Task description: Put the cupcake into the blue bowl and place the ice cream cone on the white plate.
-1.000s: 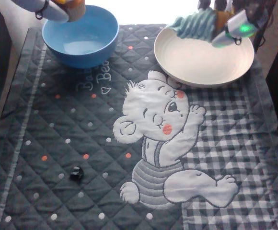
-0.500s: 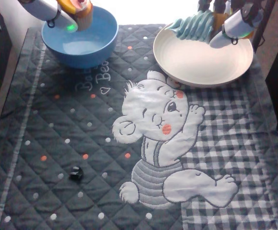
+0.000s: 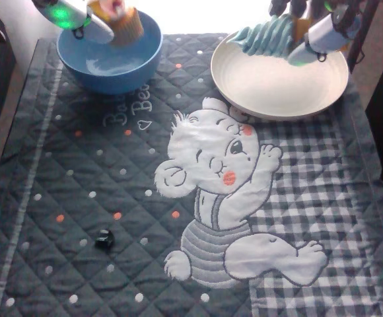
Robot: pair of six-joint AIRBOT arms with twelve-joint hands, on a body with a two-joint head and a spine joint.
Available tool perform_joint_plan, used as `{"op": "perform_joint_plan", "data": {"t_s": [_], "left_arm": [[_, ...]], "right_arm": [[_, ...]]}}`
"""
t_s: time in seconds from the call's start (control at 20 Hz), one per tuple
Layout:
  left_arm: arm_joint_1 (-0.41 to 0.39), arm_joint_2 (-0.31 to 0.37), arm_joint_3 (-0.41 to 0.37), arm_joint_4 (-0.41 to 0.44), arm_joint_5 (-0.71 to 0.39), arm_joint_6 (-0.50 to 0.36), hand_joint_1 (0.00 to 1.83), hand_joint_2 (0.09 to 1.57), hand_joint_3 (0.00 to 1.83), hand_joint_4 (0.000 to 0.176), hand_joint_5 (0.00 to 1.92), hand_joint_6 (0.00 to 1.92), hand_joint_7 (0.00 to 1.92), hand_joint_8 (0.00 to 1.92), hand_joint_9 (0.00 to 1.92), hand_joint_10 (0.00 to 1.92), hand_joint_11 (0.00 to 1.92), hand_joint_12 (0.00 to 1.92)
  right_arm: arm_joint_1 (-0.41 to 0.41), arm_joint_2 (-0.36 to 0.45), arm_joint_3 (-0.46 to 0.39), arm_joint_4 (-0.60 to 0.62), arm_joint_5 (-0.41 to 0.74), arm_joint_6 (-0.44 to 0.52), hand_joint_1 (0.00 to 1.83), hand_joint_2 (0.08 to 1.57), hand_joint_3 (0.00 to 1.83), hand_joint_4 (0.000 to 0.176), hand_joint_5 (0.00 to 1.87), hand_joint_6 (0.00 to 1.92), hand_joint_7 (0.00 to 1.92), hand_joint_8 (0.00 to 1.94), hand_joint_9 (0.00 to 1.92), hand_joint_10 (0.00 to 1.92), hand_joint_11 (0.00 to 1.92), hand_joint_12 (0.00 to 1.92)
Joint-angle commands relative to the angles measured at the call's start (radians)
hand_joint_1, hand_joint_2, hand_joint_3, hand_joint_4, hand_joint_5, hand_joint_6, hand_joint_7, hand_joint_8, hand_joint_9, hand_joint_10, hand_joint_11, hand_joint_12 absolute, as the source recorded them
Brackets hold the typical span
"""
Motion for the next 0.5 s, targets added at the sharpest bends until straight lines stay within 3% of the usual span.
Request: {"op": "perform_joint_plan", "data": {"t_s": [0.0,0.05,0.1,0.15,0.3,0.45], "left_arm": [[-0.019,-0.004,0.003,-0.009,-0.051,-0.006,0.95,0.92,0.0,0.085,0.3,0.01,0.14,0.0,0.03,0.0,0.0,0.06],[-0.022,-0.005,0.002,-0.005,-0.051,-0.006,0.94,0.92,0.0,0.097,0.26,0.0,0.12,0.0,0.01,0.0,0.0,0.01],[-0.024,-0.005,0.001,0.001,-0.05,-0.006,0.95,0.92,0.0,0.11,0.24,0.0,0.1,0.0,0.0,0.0,0.0,0.0],[-0.026,-0.005,0.0,0.006,-0.05,-0.006,0.94,0.92,0.0,0.116,0.21,0.0,0.09,0.0,0.0,0.0,0.0,0.0],[-0.027,-0.004,-0.003,0.016,-0.047,-0.006,0.96,0.91,0.0,0.095,0.22,0.01,0.13,0.01,0.05,0.02,0.01,0.0],[-0.027,-0.002,-0.006,0.019,-0.047,-0.006,0.97,0.9,0.0,0.093,0.24,0.01,0.15,0.01,0.07,0.01,0.03,0.02]], "right_arm": [[0.021,0.001,0.004,0.013,0.113,0.0,0.81,0.86,0.0,0.0,0.46,0.0,0.63,0.0,0.63,0.0,0.24,1.23],[0.021,0.001,0.003,0.013,0.113,0.0,0.79,0.86,0.0,0.017,0.38,0.0,0.52,0.0,0.54,0.0,0.16,1.27],[0.021,0.001,0.003,0.013,0.113,0.0,0.75,0.86,0.0,0.058,0.3,0.0,0.38,0.0,0.43,0.0,0.07,1.25],[0.021,0.001,0.001,0.013,0.113,0.0,0.74,0.85,0.0,0.073,0.26,0.0,0.31,0.0,0.37,0.0,0.02,1.24],[0.021,0.002,-0.003,0.013,0.114,0.0,0.72,0.82,0.0,0.104,0.17,0.0,0.19,0.0,0.23,0.0,0.0,1.06],[0.021,0.002,-0.01,0.013,0.114,0.0,0.71,0.8,0.0,0.122,0.13,0.0,0.15,0.0,0.2,0.0,0.0,1.07]]}}
